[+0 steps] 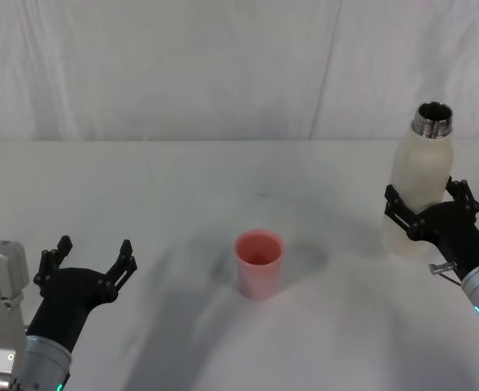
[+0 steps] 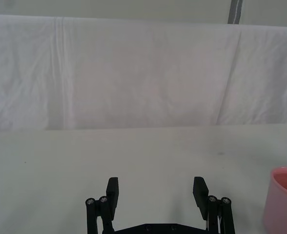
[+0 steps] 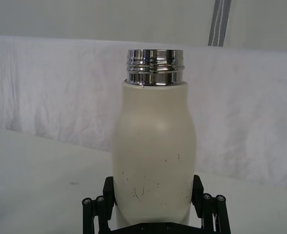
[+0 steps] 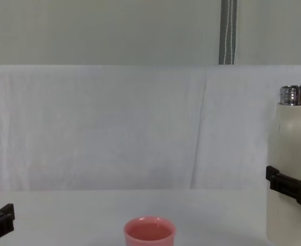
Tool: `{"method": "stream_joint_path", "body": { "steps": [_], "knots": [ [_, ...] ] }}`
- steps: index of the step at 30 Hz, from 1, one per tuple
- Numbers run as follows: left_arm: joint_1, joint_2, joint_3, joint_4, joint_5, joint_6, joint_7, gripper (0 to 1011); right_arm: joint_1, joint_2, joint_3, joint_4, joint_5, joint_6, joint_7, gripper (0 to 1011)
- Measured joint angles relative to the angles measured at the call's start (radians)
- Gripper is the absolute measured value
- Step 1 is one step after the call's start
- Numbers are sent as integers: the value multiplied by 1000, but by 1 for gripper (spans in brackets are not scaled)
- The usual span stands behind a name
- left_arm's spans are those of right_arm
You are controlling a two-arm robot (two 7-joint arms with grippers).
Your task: Grasp the thermos with one hand and pour water into the cup lid.
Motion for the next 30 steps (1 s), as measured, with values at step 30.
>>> {"method": "stream_joint_path", "body": {
  "steps": [30],
  "knots": [
    [0, 0, 0, 0, 0, 0, 0, 1001, 20, -13, 5, 67, 55, -3, 18, 950]
  ]
}}
